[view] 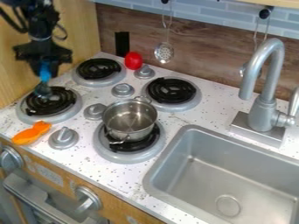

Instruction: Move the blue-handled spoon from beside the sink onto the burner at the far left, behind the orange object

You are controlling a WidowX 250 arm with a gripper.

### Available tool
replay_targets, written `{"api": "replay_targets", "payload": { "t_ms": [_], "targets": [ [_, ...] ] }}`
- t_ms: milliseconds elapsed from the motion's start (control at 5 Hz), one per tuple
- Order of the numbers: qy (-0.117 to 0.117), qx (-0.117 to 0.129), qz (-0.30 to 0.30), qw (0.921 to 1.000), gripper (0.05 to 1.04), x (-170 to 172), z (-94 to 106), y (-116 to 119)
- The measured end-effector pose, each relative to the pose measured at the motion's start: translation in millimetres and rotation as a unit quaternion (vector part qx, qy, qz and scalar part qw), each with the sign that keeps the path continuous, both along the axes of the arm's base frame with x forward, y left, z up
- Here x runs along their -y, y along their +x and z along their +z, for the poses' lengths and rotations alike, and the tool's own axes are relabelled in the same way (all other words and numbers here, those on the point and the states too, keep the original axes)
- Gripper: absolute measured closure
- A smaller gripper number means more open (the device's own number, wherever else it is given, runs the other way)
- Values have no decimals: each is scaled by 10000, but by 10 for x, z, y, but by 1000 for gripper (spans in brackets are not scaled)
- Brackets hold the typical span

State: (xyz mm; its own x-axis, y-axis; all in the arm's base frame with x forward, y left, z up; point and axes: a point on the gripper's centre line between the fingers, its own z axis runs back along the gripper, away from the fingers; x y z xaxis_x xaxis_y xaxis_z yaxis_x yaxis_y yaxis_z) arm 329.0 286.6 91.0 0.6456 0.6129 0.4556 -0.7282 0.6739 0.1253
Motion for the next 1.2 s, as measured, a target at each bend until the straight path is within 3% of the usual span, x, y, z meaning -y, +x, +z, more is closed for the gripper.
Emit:
{"api": "replay_targets", "payload": {
  "t_ms": [400, 800, 1000, 1200],
  "targets": [
    [-27, -290, -341, 9990, 659, -204, -458, 122],
    [-145, -193, -615, 9978, 619, -156, -503, 182],
    [-243, -221, -634, 9974, 317, -156, -516, 152],
    [-231, -234, -682, 9971, 95, -158, -505, 137]
  ]
}}
